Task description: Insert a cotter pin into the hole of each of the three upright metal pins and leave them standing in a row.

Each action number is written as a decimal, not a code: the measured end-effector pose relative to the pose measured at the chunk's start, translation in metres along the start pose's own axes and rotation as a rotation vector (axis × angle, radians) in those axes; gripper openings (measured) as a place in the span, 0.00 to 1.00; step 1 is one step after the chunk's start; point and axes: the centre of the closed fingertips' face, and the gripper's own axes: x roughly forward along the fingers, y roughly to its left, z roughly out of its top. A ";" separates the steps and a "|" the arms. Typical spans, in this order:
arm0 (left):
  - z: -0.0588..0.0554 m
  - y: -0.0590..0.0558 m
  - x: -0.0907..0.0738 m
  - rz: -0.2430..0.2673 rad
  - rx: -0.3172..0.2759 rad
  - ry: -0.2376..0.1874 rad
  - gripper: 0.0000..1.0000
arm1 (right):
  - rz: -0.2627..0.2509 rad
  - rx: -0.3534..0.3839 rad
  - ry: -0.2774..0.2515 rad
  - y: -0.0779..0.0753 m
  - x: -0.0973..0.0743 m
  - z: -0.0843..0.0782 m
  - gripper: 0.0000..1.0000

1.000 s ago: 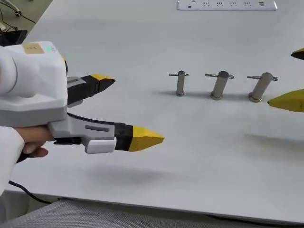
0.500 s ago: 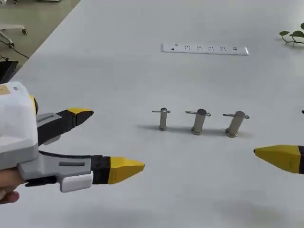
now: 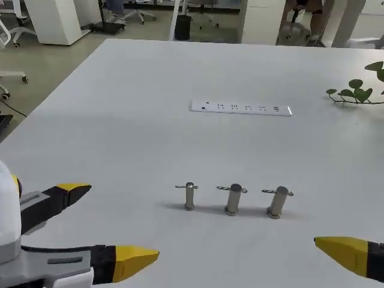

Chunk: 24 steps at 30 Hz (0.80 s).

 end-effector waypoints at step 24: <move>-0.024 0.003 0.013 0.046 -0.044 0.119 0.99 | 0.051 0.035 0.137 0.011 0.014 -0.032 0.98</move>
